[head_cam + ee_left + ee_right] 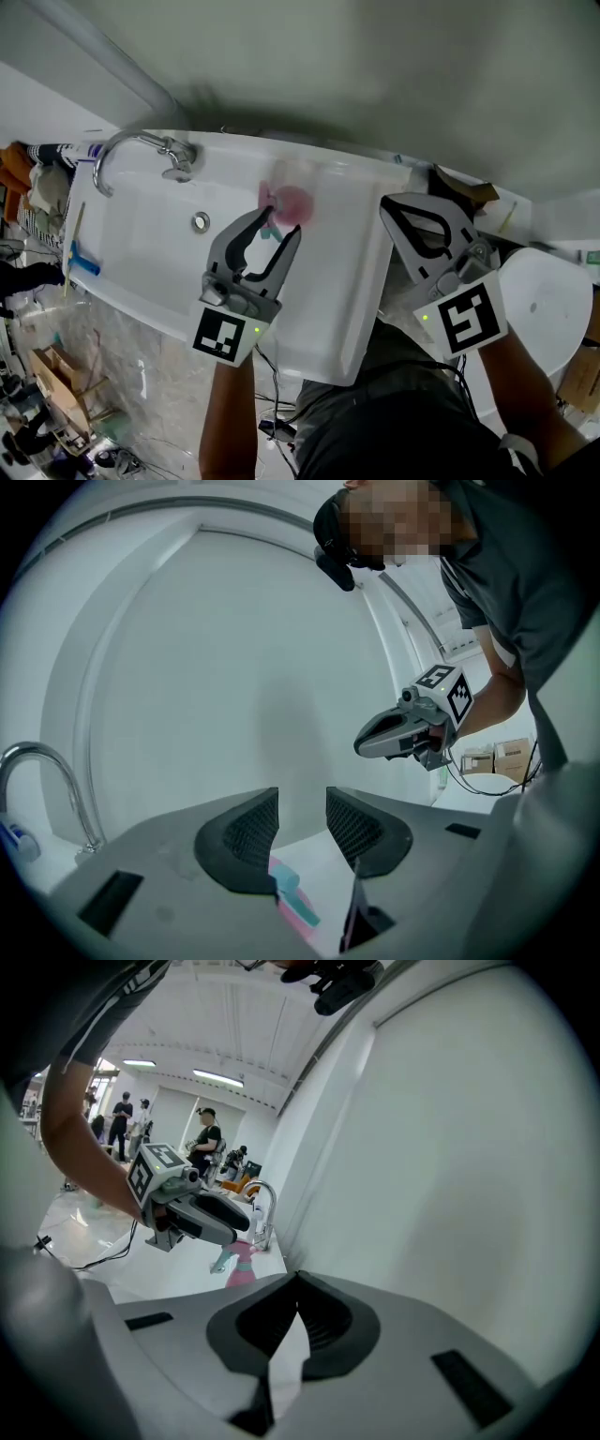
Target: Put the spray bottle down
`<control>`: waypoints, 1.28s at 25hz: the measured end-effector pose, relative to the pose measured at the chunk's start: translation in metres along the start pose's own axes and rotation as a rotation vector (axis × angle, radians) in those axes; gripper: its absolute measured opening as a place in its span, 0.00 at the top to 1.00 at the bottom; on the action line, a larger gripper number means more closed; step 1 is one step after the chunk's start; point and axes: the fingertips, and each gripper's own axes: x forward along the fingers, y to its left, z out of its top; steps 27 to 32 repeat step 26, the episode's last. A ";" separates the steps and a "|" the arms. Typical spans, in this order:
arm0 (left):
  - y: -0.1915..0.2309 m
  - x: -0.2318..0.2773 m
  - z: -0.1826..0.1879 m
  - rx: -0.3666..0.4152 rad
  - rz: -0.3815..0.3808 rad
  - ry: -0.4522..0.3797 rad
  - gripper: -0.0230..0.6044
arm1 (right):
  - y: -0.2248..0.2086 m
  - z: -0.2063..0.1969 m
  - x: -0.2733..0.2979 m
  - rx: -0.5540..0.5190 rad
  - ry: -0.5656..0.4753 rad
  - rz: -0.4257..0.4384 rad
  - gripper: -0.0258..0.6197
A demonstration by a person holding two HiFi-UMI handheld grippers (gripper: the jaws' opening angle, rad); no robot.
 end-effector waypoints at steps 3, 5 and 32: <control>-0.004 -0.014 0.006 0.019 0.020 0.019 0.74 | -0.002 0.006 -0.010 -0.009 -0.006 0.003 0.95; -0.007 -0.026 0.010 0.026 0.039 0.031 0.74 | -0.002 0.009 -0.018 -0.009 -0.016 0.006 0.95; -0.038 -0.142 0.032 0.032 0.268 0.115 0.74 | 0.016 0.018 -0.056 -0.007 -0.082 0.089 0.95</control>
